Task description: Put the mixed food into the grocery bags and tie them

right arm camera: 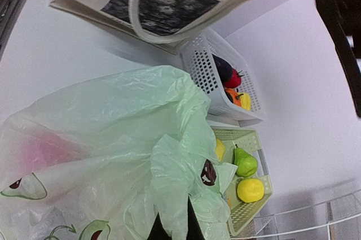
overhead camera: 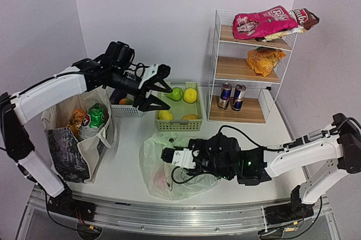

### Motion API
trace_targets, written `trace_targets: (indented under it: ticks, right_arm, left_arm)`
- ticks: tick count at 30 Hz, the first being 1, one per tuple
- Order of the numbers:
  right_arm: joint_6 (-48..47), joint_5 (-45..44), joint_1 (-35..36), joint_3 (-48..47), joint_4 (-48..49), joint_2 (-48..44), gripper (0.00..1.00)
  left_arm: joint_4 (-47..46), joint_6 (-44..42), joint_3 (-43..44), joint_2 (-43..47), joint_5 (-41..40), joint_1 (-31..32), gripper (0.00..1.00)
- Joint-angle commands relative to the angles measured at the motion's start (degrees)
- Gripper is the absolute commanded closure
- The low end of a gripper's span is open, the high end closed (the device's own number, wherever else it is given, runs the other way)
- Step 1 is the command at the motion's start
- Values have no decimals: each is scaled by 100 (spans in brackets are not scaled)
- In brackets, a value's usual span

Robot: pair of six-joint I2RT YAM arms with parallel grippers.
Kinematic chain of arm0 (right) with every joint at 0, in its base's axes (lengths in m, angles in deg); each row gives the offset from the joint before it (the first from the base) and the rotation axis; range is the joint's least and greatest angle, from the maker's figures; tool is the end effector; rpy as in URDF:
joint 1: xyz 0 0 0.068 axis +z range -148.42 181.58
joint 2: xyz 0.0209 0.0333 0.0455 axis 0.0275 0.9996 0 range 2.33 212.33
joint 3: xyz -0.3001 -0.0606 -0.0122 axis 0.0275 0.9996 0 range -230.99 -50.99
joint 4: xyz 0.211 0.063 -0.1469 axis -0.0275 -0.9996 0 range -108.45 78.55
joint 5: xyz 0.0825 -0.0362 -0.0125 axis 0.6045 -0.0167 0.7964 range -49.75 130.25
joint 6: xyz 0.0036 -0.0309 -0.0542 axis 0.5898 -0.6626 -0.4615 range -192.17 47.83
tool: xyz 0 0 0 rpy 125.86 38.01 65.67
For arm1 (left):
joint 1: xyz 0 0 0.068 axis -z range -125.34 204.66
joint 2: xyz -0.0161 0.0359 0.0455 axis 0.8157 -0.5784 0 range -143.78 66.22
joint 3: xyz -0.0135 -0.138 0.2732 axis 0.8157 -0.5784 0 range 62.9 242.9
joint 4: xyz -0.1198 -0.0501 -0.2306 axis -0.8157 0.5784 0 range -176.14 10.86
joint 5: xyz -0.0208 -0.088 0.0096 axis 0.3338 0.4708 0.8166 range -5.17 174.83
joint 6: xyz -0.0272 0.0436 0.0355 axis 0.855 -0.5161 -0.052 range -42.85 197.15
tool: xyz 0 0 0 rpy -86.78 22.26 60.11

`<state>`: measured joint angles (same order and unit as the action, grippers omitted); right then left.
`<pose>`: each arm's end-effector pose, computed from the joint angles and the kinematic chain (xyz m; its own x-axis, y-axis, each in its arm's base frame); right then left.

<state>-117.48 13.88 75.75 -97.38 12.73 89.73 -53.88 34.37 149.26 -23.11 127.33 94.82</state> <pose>0.1145 0.3261 0.2603 0.4748 -0.6604 -0.5817 -0.5808 0.2615 -0.7709 0.2519 -0.2548 0.3963 0.2860 0.4139 -0.8642 0.9579 -0.1003 0.2689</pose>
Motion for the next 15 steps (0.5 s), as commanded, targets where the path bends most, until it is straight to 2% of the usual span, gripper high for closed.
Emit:
trace_targets:
  ticks: [1,5,9,15]
  right_arm:
    - [-628,-372,325,-166,-187,-82,100]
    - [-699,-435,388,-151,-113,35,100]
    - [-854,-370,420,-263,-120,95,100]
    - [-918,-346,450,-366,-289,206,100]
  left_arm:
    - [1753,1056,912,-1072,406,-13,34]
    - [2552,895,1311,-1587,659,88,27]
    - [3176,560,1264,-1673,1049,217,23]
    - [3025,830,941,-1532,1226,307,24]
